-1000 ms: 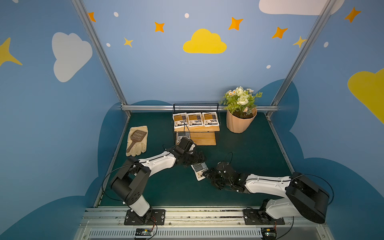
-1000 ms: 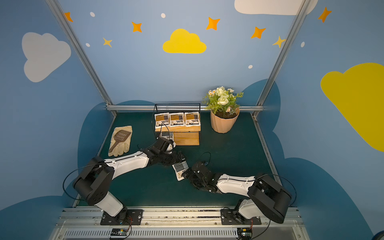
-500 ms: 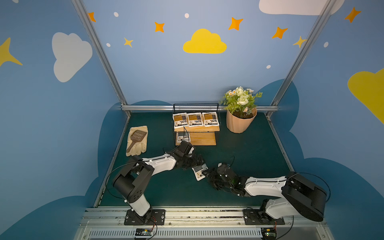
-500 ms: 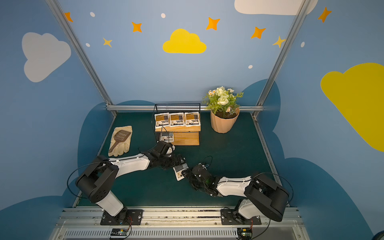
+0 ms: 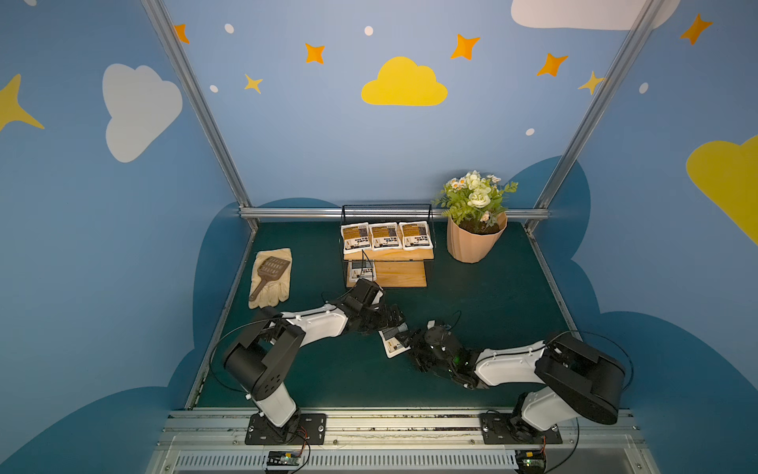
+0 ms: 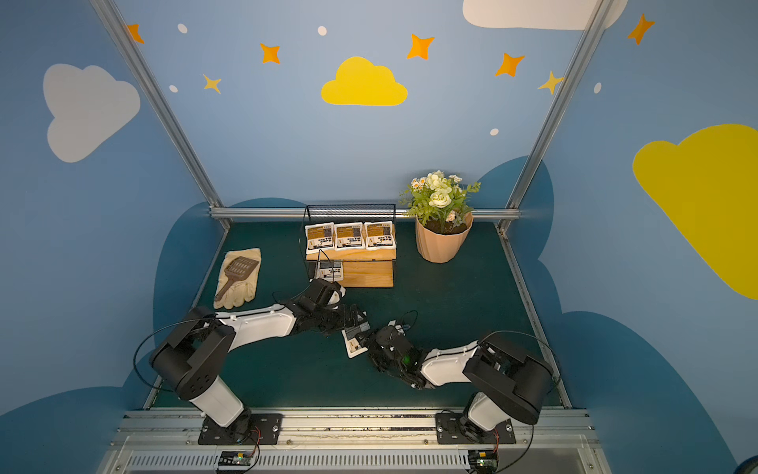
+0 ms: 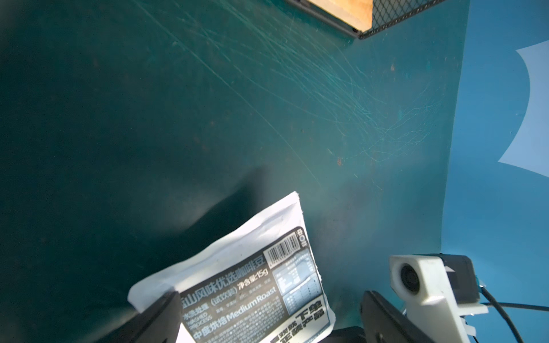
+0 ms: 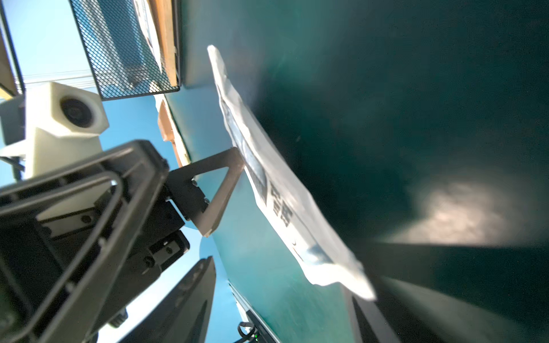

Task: Place the bagged coffee beans on the shelf by color
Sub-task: Pick up the bagged coffee beans at the center of the board.

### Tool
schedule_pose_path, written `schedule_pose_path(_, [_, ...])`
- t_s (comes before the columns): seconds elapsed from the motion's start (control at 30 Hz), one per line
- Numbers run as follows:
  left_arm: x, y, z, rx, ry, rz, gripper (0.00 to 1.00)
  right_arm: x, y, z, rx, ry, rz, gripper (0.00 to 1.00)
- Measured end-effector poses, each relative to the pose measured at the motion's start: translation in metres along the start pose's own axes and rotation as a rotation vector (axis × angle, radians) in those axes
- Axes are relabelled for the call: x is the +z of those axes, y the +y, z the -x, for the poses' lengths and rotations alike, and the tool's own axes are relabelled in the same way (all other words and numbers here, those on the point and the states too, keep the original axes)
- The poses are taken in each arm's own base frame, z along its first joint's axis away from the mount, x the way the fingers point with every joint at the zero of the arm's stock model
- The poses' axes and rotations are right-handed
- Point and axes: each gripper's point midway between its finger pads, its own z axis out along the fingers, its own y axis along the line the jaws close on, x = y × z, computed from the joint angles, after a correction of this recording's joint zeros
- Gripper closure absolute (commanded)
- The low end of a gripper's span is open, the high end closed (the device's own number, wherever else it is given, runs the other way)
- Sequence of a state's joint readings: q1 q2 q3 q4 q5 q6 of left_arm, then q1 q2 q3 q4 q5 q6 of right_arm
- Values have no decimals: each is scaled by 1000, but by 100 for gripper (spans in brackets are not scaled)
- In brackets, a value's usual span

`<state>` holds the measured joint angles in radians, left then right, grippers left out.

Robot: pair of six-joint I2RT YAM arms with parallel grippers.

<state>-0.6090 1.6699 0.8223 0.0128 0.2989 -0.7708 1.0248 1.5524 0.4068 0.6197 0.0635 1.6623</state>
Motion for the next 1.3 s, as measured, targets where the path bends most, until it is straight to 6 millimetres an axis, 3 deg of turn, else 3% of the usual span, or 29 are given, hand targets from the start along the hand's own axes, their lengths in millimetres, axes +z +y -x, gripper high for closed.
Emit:
schedule_pose_path(0.17, [0,0,0,1,0,0,0,9,3,0,4,2,37,39])
schedule_pose_path(0.37, [0,0,0,4,-1,0,0,18,0,-2,6,11,56,62])
schedule_pose_path(0.73, [-12,9,1,-15,-9,23,0,21,-7,-4,4,22,44,85])
schedule_pose_path(0.93, [-32,13,12,-32,-47,25,0,21,-8,-5,3,23,45,94])
schedule_pose_path(1.3, [-99,34,28,-95,-202,67,0,16,-7,-7,-3,26,45,100])
